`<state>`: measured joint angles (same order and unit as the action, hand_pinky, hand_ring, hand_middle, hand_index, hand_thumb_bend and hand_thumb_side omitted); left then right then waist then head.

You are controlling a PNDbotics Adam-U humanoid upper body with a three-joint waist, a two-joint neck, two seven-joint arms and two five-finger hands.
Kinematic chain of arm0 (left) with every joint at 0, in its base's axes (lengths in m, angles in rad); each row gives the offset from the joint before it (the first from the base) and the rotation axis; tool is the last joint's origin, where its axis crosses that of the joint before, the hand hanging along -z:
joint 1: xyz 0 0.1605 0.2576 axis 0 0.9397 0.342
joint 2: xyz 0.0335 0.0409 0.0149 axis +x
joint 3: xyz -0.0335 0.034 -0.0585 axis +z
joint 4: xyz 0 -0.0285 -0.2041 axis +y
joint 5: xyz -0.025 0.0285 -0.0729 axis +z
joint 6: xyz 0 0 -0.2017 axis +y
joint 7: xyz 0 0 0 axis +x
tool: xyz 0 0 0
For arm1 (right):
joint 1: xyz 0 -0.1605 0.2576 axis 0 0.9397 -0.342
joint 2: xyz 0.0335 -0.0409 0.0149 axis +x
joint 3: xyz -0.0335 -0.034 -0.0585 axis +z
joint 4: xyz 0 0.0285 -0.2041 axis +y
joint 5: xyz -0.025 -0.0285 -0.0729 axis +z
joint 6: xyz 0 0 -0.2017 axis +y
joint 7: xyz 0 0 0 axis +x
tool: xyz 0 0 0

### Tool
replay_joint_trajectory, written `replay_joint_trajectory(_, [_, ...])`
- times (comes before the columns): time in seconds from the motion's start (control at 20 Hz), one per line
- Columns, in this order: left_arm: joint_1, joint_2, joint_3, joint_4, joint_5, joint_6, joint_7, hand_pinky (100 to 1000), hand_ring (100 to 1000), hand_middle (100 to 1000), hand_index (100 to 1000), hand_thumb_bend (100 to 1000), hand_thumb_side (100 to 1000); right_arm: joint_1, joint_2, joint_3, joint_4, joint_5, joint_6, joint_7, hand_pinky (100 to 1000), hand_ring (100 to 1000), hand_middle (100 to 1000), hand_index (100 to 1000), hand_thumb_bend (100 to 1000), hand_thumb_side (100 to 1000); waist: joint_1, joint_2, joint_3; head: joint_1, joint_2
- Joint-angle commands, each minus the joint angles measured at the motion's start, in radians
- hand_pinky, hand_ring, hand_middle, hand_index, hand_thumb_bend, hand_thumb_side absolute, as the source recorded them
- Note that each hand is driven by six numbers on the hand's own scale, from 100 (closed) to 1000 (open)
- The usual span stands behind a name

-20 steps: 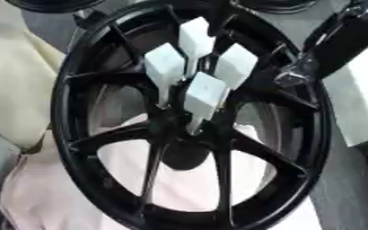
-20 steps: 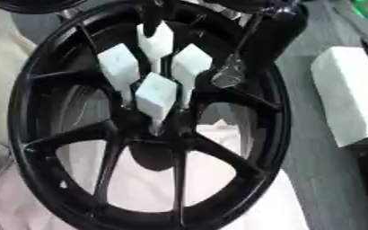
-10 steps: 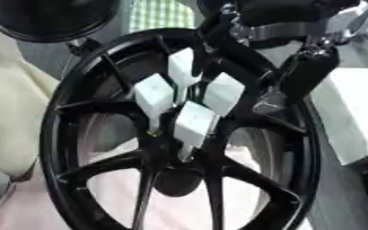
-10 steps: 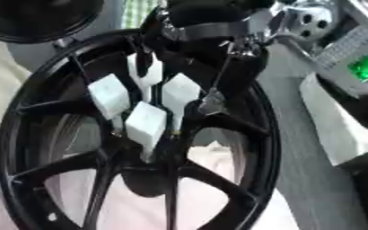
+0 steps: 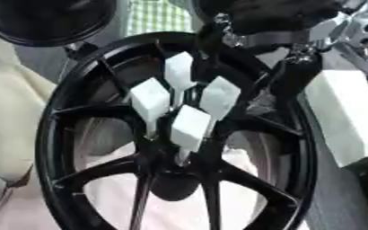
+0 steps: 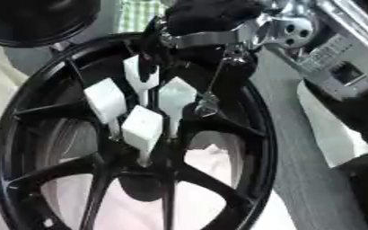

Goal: Pull the pin out of the wheel hub.

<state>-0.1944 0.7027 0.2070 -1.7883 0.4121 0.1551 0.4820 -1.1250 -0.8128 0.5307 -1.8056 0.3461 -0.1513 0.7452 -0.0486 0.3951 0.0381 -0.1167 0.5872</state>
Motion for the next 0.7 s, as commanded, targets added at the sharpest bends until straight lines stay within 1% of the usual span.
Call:
replay_joint_trajectory(0.05, [-0.003, 0.017, 0.015, -0.015, -0.007, 0.002, 0.001, 735, 711, 760, 784, 989, 640, -0.009, -0.012, -0.013, 0.012, 0.017, -0.004, -0.01, 761, 638, 652, 741, 504, 110, 0.005, -0.016, 0.003, -0.002, 0.006])
replay_joint_trajectory(0.25, [-0.004, 0.016, 0.014, -0.015, -0.008, 0.003, 0.0, 736, 711, 761, 784, 985, 640, -0.002, -0.011, -0.013, 0.034, 0.021, -0.012, -0.018, 761, 640, 651, 740, 503, 108, 0.004, -0.014, 0.003, -0.002, 0.013])
replay_joint_trajectory(0.45, [-0.004, 0.015, 0.014, -0.016, -0.008, 0.004, 0.0, 736, 711, 761, 783, 981, 641, 0.006, -0.008, -0.017, 0.081, 0.023, -0.047, -0.023, 758, 635, 646, 736, 502, 107, 0.004, -0.013, 0.004, -0.002, 0.015])
replay_joint_trajectory(0.7, [-0.004, 0.013, 0.013, -0.017, -0.008, 0.004, -0.001, 737, 711, 761, 780, 976, 642, 0.016, -0.003, -0.012, 0.114, 0.025, -0.067, -0.025, 758, 635, 642, 733, 500, 101, 0.005, -0.012, 0.007, -0.006, 0.016])
